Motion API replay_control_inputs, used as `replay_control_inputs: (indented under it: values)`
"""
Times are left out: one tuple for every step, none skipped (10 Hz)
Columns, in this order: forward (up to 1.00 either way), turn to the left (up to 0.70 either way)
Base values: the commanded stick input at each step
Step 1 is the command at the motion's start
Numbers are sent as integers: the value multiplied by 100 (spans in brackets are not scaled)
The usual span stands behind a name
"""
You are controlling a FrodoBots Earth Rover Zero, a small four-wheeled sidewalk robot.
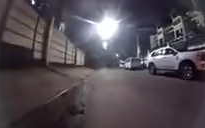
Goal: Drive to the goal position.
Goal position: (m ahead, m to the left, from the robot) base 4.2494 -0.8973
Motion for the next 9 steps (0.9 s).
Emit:
replay_control_inputs:
  values:
    - [70, -33]
    - [70, -35]
    - [70, -8]
    - [70, 0]
    - [70, 0]
    - [70, 0]
    - [70, 0]
    - [70, 0]
    - [70, -4]
